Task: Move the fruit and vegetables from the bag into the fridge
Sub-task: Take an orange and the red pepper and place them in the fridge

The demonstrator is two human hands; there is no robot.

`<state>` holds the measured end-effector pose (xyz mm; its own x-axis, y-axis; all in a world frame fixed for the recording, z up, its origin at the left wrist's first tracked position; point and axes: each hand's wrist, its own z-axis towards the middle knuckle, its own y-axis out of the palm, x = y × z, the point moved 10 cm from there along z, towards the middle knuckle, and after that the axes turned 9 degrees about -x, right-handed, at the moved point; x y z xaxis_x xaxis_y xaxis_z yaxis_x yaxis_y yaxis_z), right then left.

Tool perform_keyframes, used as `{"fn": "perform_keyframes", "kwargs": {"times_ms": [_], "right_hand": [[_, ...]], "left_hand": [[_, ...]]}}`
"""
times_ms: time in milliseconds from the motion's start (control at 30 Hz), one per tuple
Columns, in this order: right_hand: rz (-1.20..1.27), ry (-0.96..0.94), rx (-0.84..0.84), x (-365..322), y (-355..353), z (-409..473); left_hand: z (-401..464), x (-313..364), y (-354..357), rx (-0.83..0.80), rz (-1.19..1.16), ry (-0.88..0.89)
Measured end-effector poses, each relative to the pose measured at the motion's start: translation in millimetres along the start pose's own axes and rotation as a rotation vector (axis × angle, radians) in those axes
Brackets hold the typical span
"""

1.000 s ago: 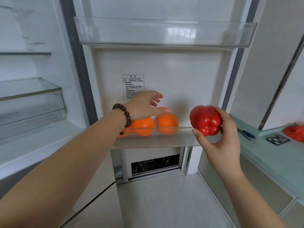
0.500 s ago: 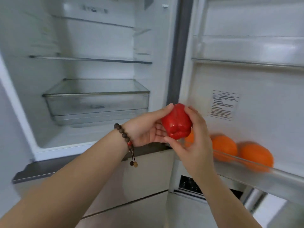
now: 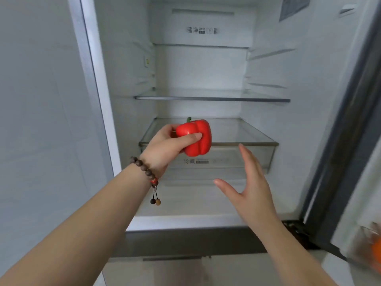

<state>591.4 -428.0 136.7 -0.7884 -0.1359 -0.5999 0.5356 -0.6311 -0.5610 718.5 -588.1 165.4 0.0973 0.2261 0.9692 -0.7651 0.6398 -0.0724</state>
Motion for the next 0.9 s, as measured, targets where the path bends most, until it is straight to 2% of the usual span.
{"fn": "perform_keyframes", "kwargs": {"times_ms": [100,200,333,467,667,900], "right_hand": [[0.013,-0.007,-0.009,2,13,27],[-0.043,-0.007,-0.025,8,25,53],[-0.268,-0.022,-0.053,25,43,90],[-0.425,-0.053,0.009,50,53,112],[-0.431,-0.194,0.221,61,51,110],[-0.407,-0.253,0.238,65,53,105]], "left_hand": [[26,8,-42,0.154,0.162,0.03],[51,3,-65,0.225,0.297,-0.007],[77,-7,-75,0.327,0.422,-0.024],[101,-13,-76,0.407,0.482,-0.042],[137,-23,-82,0.399,0.483,-0.168],[168,-35,-95,0.349,0.521,-0.237]]}}
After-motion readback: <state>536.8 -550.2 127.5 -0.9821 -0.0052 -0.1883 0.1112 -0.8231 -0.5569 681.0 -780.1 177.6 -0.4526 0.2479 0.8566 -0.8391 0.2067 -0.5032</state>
